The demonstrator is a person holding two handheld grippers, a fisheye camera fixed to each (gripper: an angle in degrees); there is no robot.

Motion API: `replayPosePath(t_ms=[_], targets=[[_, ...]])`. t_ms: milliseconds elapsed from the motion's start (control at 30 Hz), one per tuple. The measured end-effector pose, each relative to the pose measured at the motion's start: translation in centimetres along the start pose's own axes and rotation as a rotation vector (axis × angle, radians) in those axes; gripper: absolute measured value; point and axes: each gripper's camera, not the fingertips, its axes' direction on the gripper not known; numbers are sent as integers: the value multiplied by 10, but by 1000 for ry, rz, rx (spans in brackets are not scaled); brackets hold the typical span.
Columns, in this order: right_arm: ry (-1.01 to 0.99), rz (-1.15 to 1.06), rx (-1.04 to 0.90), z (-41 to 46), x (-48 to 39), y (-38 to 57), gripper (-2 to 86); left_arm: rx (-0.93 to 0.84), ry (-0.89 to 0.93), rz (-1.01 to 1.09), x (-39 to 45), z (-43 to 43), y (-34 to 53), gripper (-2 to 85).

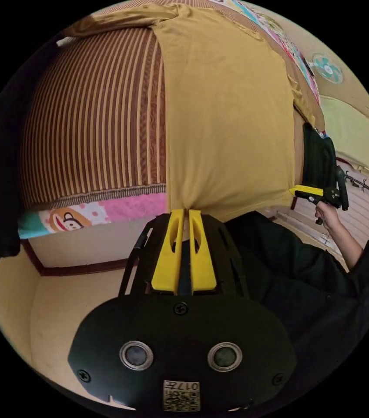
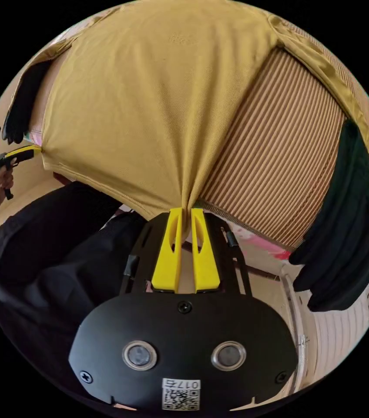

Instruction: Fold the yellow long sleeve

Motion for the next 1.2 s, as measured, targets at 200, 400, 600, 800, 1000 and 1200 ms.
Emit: replayPosePath(t_ms=[200, 400, 600, 800, 1000, 1200], targets=[[-155, 205, 96, -18, 31, 52, 68, 786, 320, -366, -85, -162, 51, 90], [-248, 277, 183, -36, 35, 61, 74, 875, 656, -863, -188, -154, 44, 132], [-216, 206, 223, -52, 11, 64, 75, 850, 906, -1182, -229, -92, 56, 74], [-214, 201, 249, -46, 13, 96, 76, 1215, 595, -615, -159, -195, 47, 37], [-366, 304, 330, -29, 47, 127, 77, 1113, 361, 149, 90, -202, -12, 34], [-509, 390, 548, -61, 111, 142, 82, 649, 329, 425, 285, -14, -66, 54]])
